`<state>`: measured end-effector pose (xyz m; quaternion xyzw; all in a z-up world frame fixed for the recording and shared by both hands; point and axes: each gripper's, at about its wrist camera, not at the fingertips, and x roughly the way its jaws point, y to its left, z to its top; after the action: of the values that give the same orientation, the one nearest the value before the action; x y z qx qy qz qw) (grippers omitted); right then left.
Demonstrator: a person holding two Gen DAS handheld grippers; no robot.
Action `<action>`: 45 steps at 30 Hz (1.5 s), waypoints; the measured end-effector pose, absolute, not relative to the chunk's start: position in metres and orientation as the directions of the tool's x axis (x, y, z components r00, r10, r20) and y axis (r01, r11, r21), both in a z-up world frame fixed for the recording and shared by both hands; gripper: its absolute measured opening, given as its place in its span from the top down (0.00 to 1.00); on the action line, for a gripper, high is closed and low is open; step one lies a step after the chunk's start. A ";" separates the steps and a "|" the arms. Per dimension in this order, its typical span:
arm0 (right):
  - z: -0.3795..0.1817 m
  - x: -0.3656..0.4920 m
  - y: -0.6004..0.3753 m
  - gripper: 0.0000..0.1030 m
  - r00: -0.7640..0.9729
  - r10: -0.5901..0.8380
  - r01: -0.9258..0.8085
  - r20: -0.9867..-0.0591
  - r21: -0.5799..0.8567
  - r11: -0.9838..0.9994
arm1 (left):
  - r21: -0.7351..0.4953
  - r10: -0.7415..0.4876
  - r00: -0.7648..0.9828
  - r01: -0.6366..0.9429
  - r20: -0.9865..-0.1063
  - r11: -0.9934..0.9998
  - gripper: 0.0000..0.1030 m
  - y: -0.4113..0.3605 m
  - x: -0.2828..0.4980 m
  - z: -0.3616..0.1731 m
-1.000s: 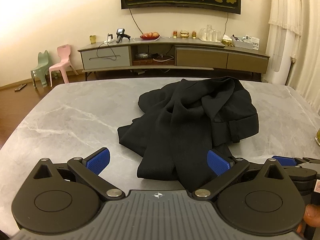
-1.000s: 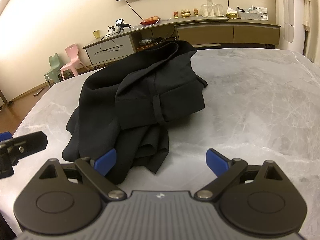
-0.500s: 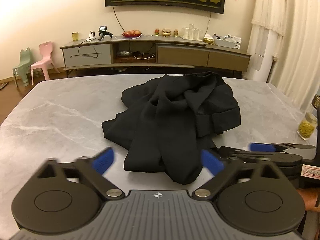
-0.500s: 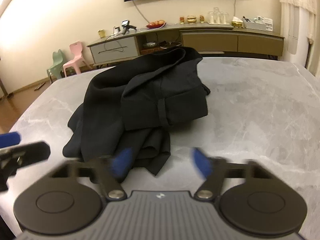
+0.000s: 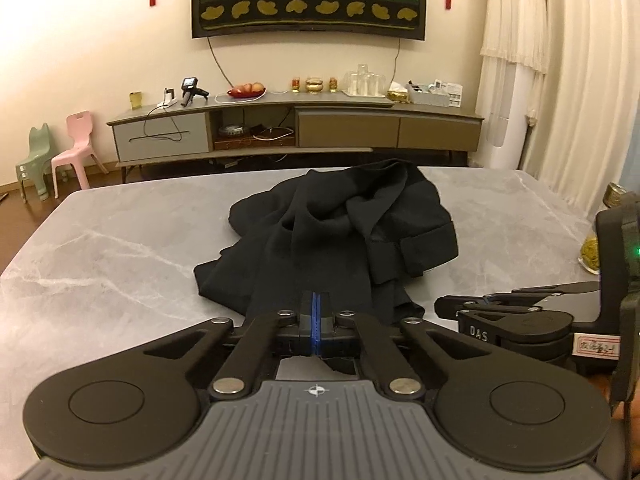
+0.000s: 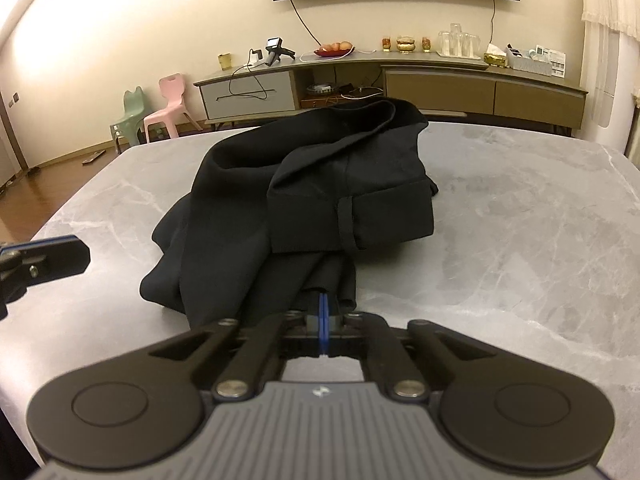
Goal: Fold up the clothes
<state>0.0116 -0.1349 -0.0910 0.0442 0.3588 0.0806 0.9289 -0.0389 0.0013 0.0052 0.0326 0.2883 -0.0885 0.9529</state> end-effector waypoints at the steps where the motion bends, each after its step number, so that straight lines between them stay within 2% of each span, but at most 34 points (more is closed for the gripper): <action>1: -0.091 0.011 -0.135 1.00 0.729 0.184 -0.119 -0.660 0.143 0.983 | 0.012 -0.149 0.819 0.187 -0.555 0.982 1.00 0.001 -0.039 0.005; 8: -0.092 0.016 -0.135 0.99 0.730 0.171 -0.106 -0.661 0.137 0.985 | 0.012 -0.127 0.815 0.163 -0.566 0.987 1.00 0.006 -0.027 0.004; 10: -0.093 0.017 -0.135 0.90 0.727 0.162 -0.086 -0.667 0.146 0.985 | 0.003 -0.125 0.806 0.155 -0.578 0.988 1.00 0.009 -0.018 0.002; 11: -0.093 0.017 -0.136 0.83 0.724 0.158 -0.070 -0.672 0.157 0.985 | -0.001 -0.129 0.799 0.159 -0.588 0.987 0.96 0.011 -0.012 0.001; 12: -0.094 0.018 -0.136 0.70 0.725 0.150 -0.058 -0.672 0.158 0.986 | -0.004 -0.135 0.790 0.165 -0.598 0.986 0.91 0.013 -0.005 -0.001; 13: -0.095 0.020 -0.137 0.62 0.726 0.144 -0.046 -0.673 0.162 0.986 | -0.008 -0.140 0.781 0.171 -0.608 0.985 0.65 0.015 0.001 -0.003; 14: -0.095 0.021 -0.137 0.50 0.740 0.136 -0.036 -0.659 0.163 0.986 | -0.008 -0.142 0.780 0.173 -0.610 0.985 0.24 0.017 0.007 -0.004; 15: -0.094 0.023 -0.136 0.48 0.743 0.128 -0.031 -0.657 0.157 0.987 | -0.009 -0.142 0.791 0.170 -0.595 0.985 0.08 0.018 0.010 -0.004; 16: -0.094 0.025 -0.135 0.48 0.745 0.119 -0.026 -0.656 0.150 0.988 | -0.011 -0.142 0.804 0.166 -0.578 0.986 0.01 0.020 0.012 -0.005; 25: -0.099 0.042 -0.124 0.46 0.736 0.082 -0.007 -0.672 0.114 0.993 | 0.042 -0.180 0.779 0.255 -0.600 0.966 0.01 0.015 0.060 -0.029; 31: -0.109 0.061 -0.119 0.39 0.681 0.067 -0.008 -0.729 0.084 0.996 | -0.050 -0.215 0.737 0.240 -0.640 0.970 0.01 0.031 0.084 -0.059; 36: -0.105 0.102 -0.117 0.31 0.636 0.015 -0.072 -0.771 -0.040 0.997 | -0.129 -0.271 0.707 0.249 -0.653 0.960 0.03 0.037 0.105 -0.075; 37: -0.108 0.110 -0.116 0.32 0.631 0.007 -0.082 -0.776 -0.058 0.995 | -0.130 -0.276 0.714 0.254 -0.643 0.959 0.15 0.037 0.109 -0.079; 38: -0.115 0.118 -0.114 0.40 0.616 0.015 -0.105 -0.788 -0.064 0.992 | -0.124 -0.276 0.717 0.258 -0.640 0.958 0.43 0.037 0.112 -0.082; 39: -0.122 0.126 -0.112 0.68 0.599 0.023 -0.129 -0.800 -0.068 0.989 | -0.115 -0.274 0.719 0.263 -0.639 0.958 0.60 0.037 0.116 -0.085; 40: -0.127 0.128 -0.114 0.84 0.598 0.050 -0.134 -0.800 -0.038 0.990 | -0.124 -0.275 0.718 0.257 -0.640 0.959 0.87 0.040 0.119 -0.085; 41: -0.133 0.130 -0.116 0.90 0.598 0.077 -0.138 -0.798 -0.007 0.990 | -0.148 -0.287 0.732 0.250 -0.618 0.957 0.93 0.048 0.119 -0.078; 45: -0.108 0.125 -0.125 0.94 0.663 0.161 -0.131 -0.731 0.098 0.987 | -0.221 -0.304 0.840 0.225 -0.449 0.949 0.97 0.089 0.107 -0.023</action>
<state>0.1250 -0.1246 -0.1078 0.0185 0.4028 0.0800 0.9116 0.1069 0.0888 -0.0233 -0.0797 0.2465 -0.1383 0.9559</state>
